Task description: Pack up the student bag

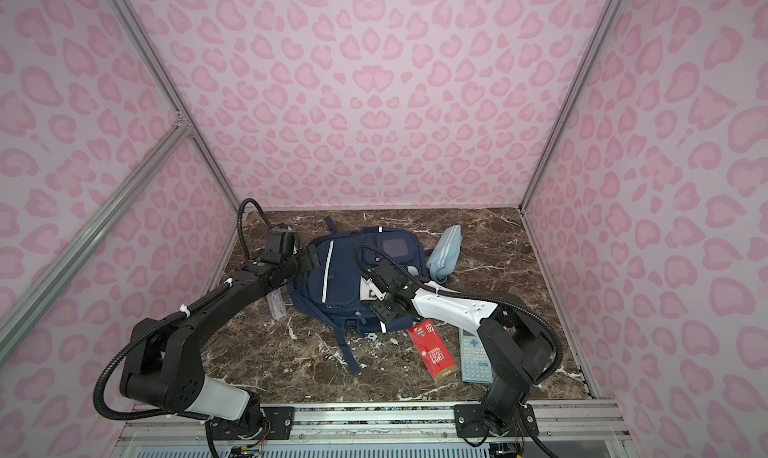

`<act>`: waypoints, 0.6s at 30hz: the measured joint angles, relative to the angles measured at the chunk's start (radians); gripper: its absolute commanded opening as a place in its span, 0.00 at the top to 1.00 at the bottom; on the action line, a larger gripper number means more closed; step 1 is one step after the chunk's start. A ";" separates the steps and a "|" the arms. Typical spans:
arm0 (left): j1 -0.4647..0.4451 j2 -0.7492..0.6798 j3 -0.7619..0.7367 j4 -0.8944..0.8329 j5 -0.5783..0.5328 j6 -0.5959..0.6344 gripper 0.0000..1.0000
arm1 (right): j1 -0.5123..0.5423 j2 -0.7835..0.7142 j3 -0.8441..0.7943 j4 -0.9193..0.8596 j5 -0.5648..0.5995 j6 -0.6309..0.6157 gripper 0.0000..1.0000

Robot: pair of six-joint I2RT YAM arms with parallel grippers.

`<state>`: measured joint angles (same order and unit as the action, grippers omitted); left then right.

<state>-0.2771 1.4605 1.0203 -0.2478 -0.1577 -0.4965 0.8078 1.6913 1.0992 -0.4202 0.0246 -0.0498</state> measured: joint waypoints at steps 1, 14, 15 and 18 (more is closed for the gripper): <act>-0.006 -0.025 -0.007 -0.004 -0.002 0.000 0.06 | 0.001 0.005 0.000 0.001 -0.006 -0.011 0.29; -0.265 -0.171 -0.260 0.108 0.287 -0.152 0.43 | -0.012 0.051 -0.055 0.150 -0.066 -0.047 1.00; -0.298 -0.163 -0.260 0.119 0.281 -0.157 0.45 | -0.011 0.040 -0.063 0.163 -0.064 -0.049 1.00; -0.360 -0.127 -0.257 0.130 0.237 -0.166 0.49 | -0.003 0.008 -0.077 0.168 -0.057 -0.051 1.00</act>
<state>-0.6369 1.3334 0.7631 -0.1181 0.0792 -0.6621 0.8047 1.6997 1.0225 -0.2523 -0.0326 -0.1005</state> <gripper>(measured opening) 0.534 0.077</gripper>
